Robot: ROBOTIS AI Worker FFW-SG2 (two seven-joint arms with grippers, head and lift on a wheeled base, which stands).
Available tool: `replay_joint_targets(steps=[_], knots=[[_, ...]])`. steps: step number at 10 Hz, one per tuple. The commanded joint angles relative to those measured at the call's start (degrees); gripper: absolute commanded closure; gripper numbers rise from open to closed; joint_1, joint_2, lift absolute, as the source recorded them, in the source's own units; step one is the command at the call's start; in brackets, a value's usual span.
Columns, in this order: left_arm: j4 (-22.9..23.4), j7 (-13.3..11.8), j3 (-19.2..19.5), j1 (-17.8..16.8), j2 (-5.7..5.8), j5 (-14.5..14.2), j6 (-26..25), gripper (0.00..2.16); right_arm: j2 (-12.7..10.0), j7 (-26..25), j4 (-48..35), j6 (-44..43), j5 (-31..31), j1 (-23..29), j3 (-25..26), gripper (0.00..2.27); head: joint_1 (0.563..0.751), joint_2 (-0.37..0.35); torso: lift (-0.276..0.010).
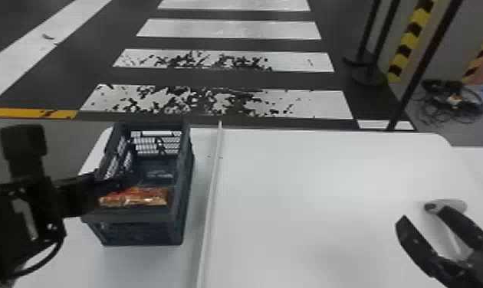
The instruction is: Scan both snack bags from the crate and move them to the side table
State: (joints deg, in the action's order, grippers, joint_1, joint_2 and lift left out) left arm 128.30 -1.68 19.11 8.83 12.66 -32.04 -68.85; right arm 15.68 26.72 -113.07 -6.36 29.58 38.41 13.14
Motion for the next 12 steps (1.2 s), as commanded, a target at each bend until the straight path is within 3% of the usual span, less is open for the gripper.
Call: replay_joint_targets(steps=[1, 3, 7, 12], knots=[[-3.59, 0.71, -1.0, -4.26, 0.61, 0.23, -3.01, 0.07, 0.23, 0.0, -0.4, 0.0, -0.05, 0.27, 0.05, 0.11, 0.695, 0.02, -0.095], [-8.51, 1.59, -4.08, -10.06, 1.49, 1.46, -8.11, 0.08, 0.23, 0.0, -1.19, 0.17, 0.04, 0.79, 0.31, 0.11, 0.695, 0.022, -0.095], [-13.43, 6.25, -11.46, -19.9, 0.26, 4.44, -21.18, 0.08, 0.23, 0.0, -1.19, 0.0, 0.3, 1.14, 0.84, 0.11, 0.695, -0.017, -0.095], [-16.15, 13.1, -13.22, -24.65, -0.71, 5.15, -21.18, 0.08, 0.41, 0.0, 0.48, 0.0, -0.14, 0.35, 0.13, 0.11, 0.695, -0.031, -0.095]])
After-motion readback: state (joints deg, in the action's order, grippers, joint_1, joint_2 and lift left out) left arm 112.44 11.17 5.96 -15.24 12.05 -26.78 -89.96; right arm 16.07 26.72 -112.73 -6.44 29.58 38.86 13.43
